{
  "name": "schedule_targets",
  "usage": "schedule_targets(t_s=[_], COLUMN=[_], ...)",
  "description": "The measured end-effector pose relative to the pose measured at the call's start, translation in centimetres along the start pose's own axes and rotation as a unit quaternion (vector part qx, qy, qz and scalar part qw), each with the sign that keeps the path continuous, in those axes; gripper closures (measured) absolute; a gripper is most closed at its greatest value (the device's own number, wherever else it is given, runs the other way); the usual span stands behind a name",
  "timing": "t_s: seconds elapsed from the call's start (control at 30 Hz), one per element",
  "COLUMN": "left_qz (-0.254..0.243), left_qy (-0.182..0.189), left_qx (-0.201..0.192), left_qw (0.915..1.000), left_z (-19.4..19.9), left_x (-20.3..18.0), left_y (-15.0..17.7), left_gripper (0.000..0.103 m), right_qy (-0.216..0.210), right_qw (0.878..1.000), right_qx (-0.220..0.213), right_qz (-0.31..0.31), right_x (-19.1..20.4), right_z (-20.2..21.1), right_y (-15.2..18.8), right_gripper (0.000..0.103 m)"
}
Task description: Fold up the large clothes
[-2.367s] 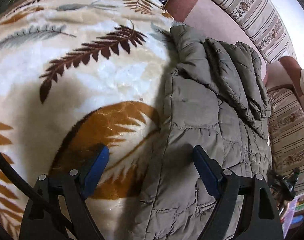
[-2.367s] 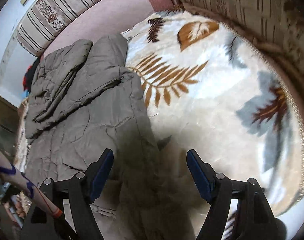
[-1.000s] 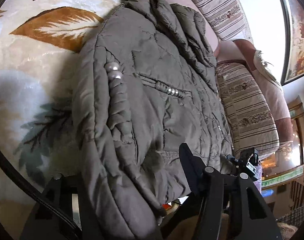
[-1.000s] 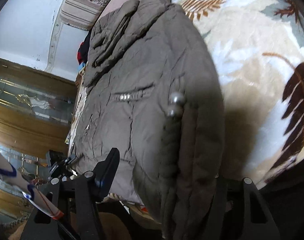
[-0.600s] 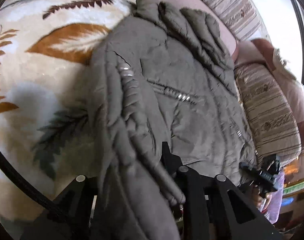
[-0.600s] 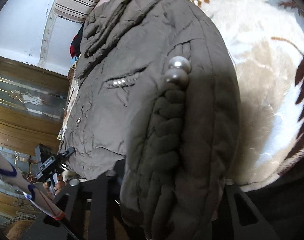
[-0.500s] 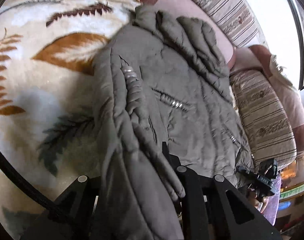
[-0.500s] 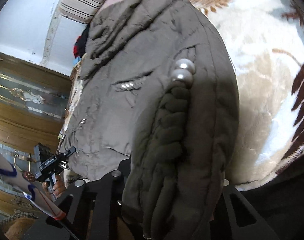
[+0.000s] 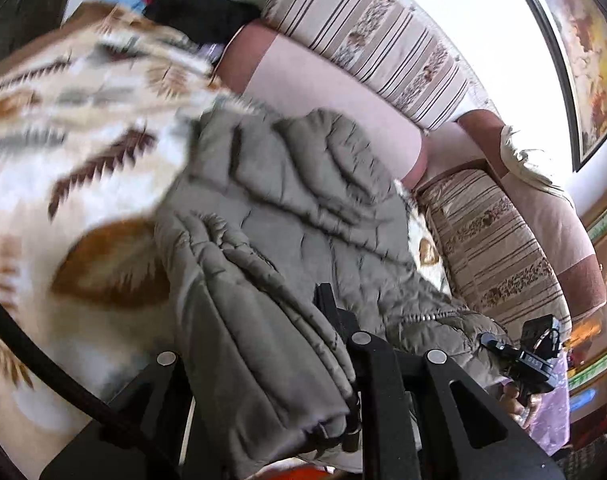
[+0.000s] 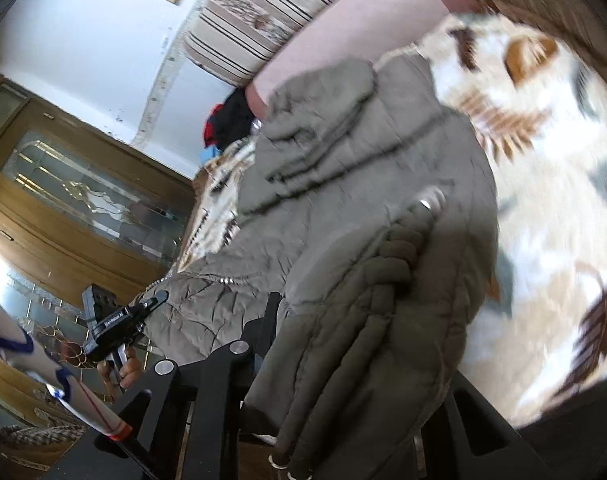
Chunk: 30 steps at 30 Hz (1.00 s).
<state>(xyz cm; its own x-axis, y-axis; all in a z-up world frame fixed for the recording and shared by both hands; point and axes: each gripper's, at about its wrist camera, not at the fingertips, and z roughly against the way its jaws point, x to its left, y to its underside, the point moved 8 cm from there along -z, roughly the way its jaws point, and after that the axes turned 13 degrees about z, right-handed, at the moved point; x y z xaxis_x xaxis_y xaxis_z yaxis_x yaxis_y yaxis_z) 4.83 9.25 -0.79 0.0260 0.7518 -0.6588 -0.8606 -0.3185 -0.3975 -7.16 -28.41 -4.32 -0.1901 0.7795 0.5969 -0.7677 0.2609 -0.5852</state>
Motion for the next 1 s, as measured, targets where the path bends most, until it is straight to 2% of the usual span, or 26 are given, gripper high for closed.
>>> schedule_targets(t_s=[0.3,0.43,0.57,0.77,0.83,1.0], left_qz=[-0.030,-0.038,-0.046,-0.086,-0.084,-0.102], left_qy=[-0.025,-0.052,-0.088,-0.192,-0.218,-0.266], left_qx=[-0.046,-0.062,-0.066,-0.071,-0.060,-0.057], left_qw=[0.9982,0.9960,0.9928,0.9750,0.9705,0.9569], left_z=[-2.2,-4.9,-8.7,-16.6,-19.4,-23.9], left_x=[-4.0,-4.8,-4.9,-3.6,-2.5,-0.8], left_y=[-8.1,-12.9,-16.9,-21.3,-22.1,-22.8], left_gripper=[0.087,0.087,0.087,0.087,0.087,0.084], right_qy=[0.015,0.042,0.078,0.162,0.192,0.232], right_qw=[0.999,0.997,0.995,0.986,0.981,0.972], right_qx=[-0.047,-0.069,-0.069,-0.037,-0.017,0.007], right_qz=[0.012,0.000,-0.001,0.007,0.013,0.019], right_x=[0.1,-1.9,-3.8,-8.0,-9.6,-12.3], right_z=[0.0,-1.1,-4.3,-10.3,-12.8,-16.9], right_y=[-9.7,-14.6,-19.3,-24.3,-25.3,-26.2], right_gripper=[0.081,0.081,0.081,0.080,0.079,0.079])
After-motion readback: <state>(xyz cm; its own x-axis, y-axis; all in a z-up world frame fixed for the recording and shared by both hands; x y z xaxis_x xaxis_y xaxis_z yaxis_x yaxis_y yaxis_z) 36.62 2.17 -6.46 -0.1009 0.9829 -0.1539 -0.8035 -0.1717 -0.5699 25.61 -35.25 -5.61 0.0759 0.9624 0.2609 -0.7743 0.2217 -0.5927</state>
